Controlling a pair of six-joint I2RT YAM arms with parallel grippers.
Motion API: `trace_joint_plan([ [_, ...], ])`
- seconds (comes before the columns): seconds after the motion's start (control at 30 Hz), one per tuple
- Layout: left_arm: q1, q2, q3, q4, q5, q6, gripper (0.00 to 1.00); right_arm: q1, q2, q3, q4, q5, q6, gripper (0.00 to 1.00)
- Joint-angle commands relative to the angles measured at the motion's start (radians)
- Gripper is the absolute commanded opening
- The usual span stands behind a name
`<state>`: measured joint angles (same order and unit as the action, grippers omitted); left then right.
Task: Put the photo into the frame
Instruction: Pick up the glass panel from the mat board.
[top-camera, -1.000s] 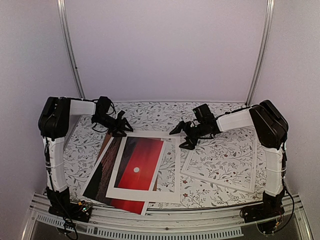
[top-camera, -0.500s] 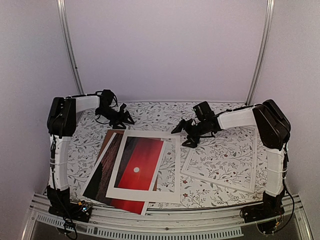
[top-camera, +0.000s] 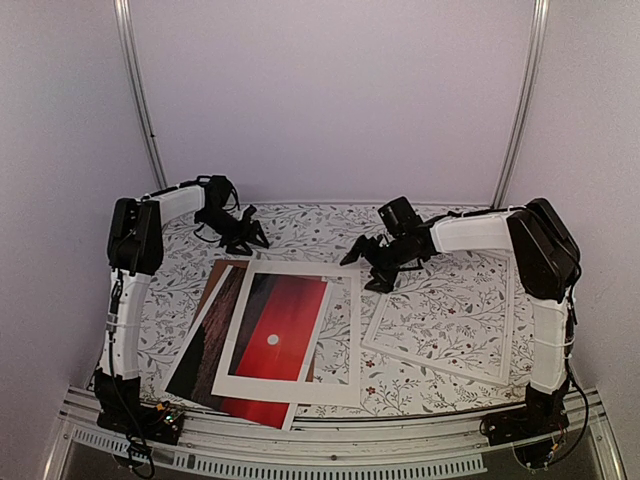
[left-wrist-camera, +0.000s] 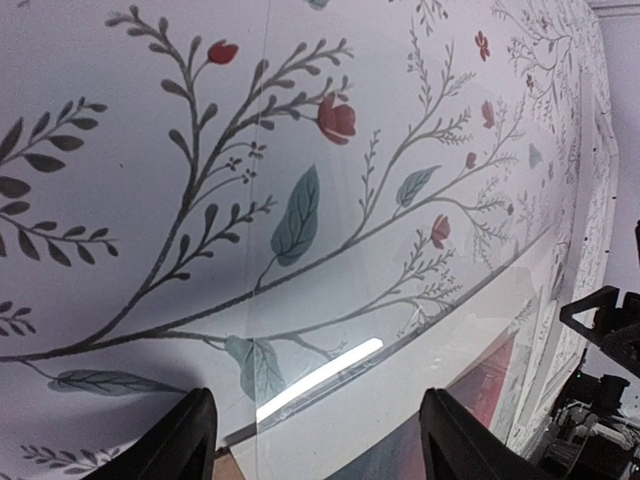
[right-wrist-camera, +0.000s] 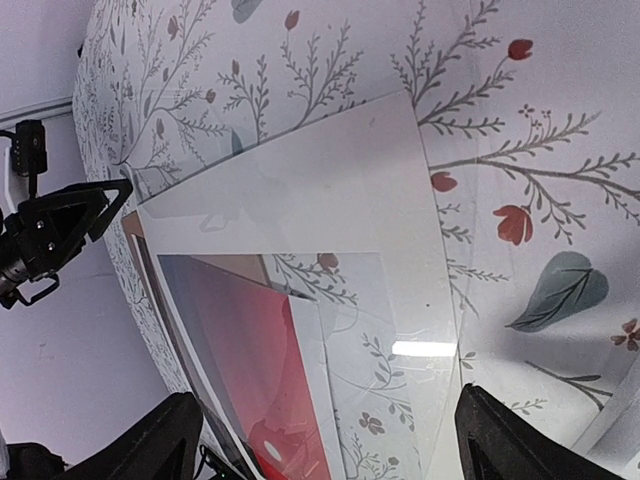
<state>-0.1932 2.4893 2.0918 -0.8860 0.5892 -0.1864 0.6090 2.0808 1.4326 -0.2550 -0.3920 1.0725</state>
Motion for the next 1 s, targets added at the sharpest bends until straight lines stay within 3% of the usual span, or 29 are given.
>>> trace_joint_plan([
  [0.0, -0.018, 0.036, 0.011, -0.09, -0.018, 0.034, 0.72, 0.016, -0.02, 0.026, -0.041, 0.059, 0.04, 0.91],
  [0.7, -0.045, 0.038, -0.04, -0.073, 0.041, 0.053, 0.63, 0.036, 0.087, 0.055, -0.006, 0.074, 0.079, 0.91],
  [0.97, -0.045, 0.005, -0.111, -0.006, 0.129, 0.05, 0.61, 0.042, 0.107, 0.045, 0.032, 0.048, 0.092, 0.91],
])
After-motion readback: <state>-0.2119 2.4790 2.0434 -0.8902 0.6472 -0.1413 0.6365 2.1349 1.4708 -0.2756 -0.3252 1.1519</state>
